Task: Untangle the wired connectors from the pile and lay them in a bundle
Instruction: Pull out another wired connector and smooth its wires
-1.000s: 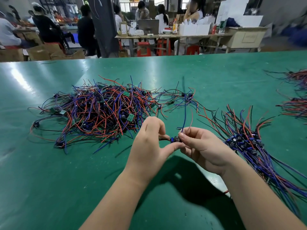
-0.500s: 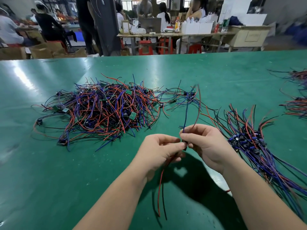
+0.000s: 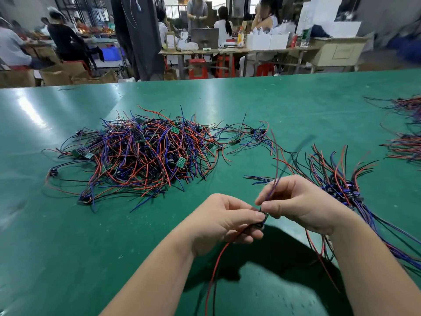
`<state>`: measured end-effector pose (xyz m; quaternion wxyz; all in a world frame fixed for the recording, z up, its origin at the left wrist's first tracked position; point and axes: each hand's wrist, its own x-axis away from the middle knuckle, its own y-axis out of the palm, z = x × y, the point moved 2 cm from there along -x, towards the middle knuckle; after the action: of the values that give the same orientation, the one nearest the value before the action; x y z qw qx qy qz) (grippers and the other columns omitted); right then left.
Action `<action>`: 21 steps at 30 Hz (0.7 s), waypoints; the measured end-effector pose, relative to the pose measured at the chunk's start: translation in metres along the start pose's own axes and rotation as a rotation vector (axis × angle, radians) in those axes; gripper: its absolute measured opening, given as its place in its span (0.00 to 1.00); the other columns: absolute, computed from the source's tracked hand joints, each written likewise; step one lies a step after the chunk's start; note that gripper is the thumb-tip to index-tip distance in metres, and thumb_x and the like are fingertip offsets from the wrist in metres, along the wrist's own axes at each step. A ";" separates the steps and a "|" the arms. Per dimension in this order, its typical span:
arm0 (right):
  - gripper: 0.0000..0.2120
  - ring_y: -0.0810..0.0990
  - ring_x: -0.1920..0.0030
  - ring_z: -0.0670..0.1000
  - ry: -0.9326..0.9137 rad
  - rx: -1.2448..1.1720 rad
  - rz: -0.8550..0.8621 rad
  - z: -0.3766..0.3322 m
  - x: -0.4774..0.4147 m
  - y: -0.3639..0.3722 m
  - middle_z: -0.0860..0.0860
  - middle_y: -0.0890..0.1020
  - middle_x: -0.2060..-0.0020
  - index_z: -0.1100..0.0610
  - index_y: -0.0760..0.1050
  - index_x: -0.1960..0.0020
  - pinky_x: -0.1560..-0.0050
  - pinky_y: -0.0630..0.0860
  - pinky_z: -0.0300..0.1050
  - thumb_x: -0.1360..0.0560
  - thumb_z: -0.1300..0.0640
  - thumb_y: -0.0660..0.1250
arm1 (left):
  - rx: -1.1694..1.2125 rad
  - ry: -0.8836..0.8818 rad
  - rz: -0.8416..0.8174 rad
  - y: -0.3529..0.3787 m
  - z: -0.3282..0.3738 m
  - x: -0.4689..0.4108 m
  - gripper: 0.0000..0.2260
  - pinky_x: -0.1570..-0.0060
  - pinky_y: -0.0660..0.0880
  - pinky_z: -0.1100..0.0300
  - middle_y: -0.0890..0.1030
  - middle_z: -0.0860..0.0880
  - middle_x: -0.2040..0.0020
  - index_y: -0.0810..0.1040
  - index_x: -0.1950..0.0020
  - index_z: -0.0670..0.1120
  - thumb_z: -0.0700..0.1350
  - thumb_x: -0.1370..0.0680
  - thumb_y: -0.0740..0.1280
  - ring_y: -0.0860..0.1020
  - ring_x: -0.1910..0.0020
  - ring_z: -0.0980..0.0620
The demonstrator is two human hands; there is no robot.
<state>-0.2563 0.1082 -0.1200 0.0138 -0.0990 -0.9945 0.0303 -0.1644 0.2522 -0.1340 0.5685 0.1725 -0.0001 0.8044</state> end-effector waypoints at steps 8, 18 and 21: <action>0.02 0.77 0.75 0.44 0.080 -0.264 0.465 0.004 -0.009 -0.012 0.52 0.80 0.73 0.61 0.78 0.63 0.75 0.71 0.31 0.32 0.65 0.69 | -0.060 -0.020 -0.031 0.004 -0.001 0.003 0.04 0.70 0.76 0.65 0.81 0.47 0.67 0.82 0.59 0.43 0.35 0.26 0.71 0.81 0.70 0.54; 0.05 0.78 0.76 0.45 0.084 -0.365 0.735 0.003 -0.005 -0.023 0.50 0.80 0.75 0.58 0.77 0.62 0.78 0.70 0.31 0.30 0.66 0.71 | -0.216 -0.096 -0.226 0.011 -0.003 0.009 0.10 0.66 0.78 0.63 0.77 0.53 0.66 0.81 0.44 0.45 0.37 0.23 0.66 0.81 0.68 0.54; 0.06 0.77 0.79 0.45 0.115 -0.387 0.782 0.004 -0.005 -0.027 0.50 0.78 0.78 0.60 0.74 0.62 0.81 0.67 0.30 0.28 0.62 0.71 | -0.217 -0.077 -0.253 0.011 -0.004 0.012 0.09 0.65 0.78 0.63 0.76 0.52 0.64 0.83 0.48 0.47 0.38 0.23 0.66 0.80 0.68 0.54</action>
<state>-0.2572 0.0806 -0.1221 0.0377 -0.4701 -0.8674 -0.1590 -0.1788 0.2597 -0.1324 0.6801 0.1396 -0.0869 0.7145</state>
